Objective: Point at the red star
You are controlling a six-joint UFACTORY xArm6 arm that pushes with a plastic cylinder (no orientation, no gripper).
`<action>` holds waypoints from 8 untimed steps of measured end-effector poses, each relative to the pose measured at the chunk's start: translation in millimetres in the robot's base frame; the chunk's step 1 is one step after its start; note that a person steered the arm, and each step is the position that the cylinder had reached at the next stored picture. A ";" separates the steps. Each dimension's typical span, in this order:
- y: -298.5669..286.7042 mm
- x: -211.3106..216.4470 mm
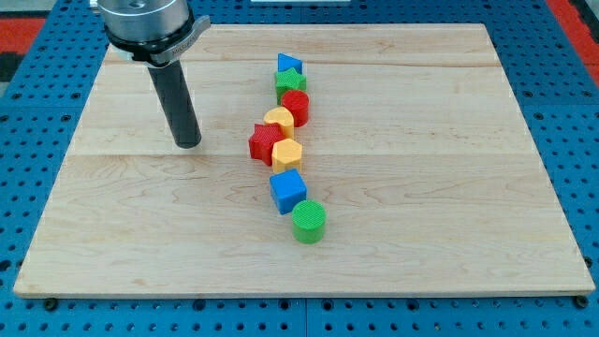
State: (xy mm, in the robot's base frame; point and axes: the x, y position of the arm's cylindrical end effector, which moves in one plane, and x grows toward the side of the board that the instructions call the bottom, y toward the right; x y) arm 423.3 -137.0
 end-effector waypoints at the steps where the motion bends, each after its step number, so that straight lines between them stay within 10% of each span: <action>1: 8.9 -1.1; 8: 49.4 -1.1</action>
